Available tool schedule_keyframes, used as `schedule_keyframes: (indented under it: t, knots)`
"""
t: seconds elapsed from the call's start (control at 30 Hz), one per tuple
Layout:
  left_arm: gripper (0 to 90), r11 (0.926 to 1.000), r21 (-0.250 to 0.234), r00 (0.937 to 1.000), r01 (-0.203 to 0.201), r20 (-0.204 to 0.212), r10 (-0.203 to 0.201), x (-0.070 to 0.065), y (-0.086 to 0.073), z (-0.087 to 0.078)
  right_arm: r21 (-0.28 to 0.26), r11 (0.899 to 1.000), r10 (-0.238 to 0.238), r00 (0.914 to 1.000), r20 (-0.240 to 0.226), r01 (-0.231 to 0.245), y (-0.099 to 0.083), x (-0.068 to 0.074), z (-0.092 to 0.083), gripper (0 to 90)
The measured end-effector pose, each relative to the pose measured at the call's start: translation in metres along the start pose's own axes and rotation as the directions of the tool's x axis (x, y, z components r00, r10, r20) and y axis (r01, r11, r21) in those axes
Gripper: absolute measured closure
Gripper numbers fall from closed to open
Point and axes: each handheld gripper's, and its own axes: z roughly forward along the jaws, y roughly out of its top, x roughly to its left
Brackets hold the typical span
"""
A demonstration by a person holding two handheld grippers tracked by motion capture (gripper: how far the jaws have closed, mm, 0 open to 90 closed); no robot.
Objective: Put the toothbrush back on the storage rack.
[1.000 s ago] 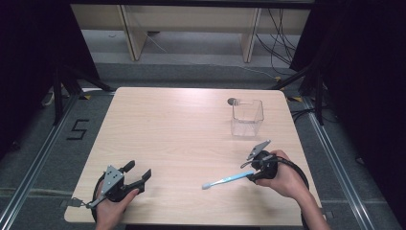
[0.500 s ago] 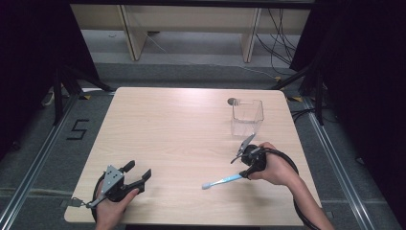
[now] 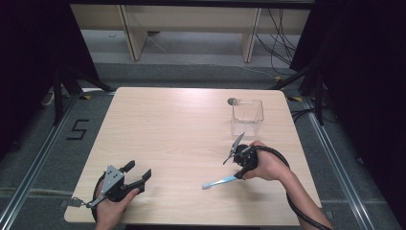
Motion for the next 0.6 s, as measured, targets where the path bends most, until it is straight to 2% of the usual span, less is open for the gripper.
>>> schedule_keyframes:
  t: [0.27,0.33,0.37,0.4,0.5,0.53,0.57,0.6]
  knots:
    - [24.9,0.9999,-0.014,1.0000,-0.002,0.008,0.002,0.000,0.000,0.001,0.022,0.999,-0.025,0.9996,-0.012,0.025,0.005,0.002,0.004,48.0]
    - [24.9,0.9999,-0.015,1.0000,0.000,0.008,0.000,0.000,0.000,0.001,0.031,0.999,-0.041,0.9992,-0.002,0.041,0.006,0.001,0.005,48.0]
    - [24.9,1.0000,0.002,1.0000,-0.003,0.000,0.003,0.000,0.000,0.000,0.048,0.998,-0.045,0.9990,0.003,0.045,0.006,0.001,0.005,48.0]
    - [24.9,1.0000,-0.001,1.0000,-0.002,0.001,0.002,0.000,0.000,0.000,0.068,0.997,-0.034,0.9994,-0.001,0.034,0.007,0.001,0.005,48.0]
    - [24.9,1.0000,-0.001,1.0000,-0.002,0.001,0.002,0.000,0.000,0.000,0.078,0.996,-0.054,0.9985,-0.004,0.054,0.009,0.001,0.007,48.0]
    - [24.8,1.0000,-0.001,1.0000,-0.002,0.001,0.002,0.000,0.000,0.000,0.079,0.996,-0.042,0.9991,-0.002,0.042,0.010,0.002,0.007,48.0]
    - [24.9,1.0000,-0.001,1.0000,0.000,0.001,0.000,0.000,0.000,0.000,0.076,0.995,-0.072,0.9974,-0.008,0.072,0.011,0.001,0.008,48.1]
    - [24.9,1.0000,-0.002,1.0000,0.001,0.001,-0.001,0.000,0.000,0.000,0.084,0.995,-0.062,0.9981,-0.005,0.062,0.012,0.002,0.008,48.2]
